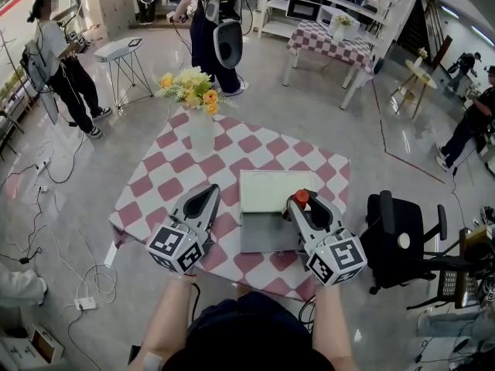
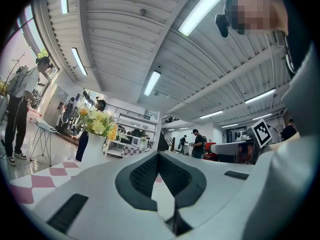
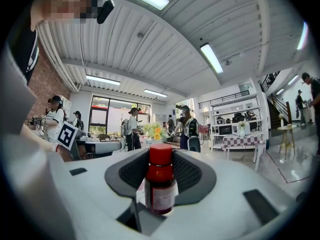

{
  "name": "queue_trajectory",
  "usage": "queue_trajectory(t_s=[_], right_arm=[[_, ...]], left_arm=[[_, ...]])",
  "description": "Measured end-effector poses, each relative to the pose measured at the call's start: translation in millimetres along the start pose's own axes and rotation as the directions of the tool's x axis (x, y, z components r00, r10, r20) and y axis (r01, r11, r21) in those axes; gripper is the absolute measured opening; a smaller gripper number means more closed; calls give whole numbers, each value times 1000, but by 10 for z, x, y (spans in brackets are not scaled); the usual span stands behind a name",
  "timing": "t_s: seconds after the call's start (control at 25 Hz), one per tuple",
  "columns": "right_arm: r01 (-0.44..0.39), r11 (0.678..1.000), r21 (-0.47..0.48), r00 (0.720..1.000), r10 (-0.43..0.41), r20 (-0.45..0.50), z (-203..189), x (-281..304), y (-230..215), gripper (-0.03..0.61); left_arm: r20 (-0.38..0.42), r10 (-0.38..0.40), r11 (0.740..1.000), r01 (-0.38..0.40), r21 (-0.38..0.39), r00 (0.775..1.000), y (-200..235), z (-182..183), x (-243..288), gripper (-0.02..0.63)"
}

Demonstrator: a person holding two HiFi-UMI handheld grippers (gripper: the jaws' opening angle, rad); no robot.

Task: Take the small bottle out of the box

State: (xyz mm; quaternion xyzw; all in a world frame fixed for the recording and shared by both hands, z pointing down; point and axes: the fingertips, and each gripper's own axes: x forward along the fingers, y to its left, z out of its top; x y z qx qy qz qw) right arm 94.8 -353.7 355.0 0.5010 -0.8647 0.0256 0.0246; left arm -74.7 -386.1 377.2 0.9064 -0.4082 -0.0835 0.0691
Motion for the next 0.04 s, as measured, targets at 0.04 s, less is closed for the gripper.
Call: queue_trajectory(t_s=[0.04], right_arm=[[0,1000,0,1000,0,0,1,8,3,146]], left_arm=[[0,0,1000,0,0,1000,7,-1,2,2]])
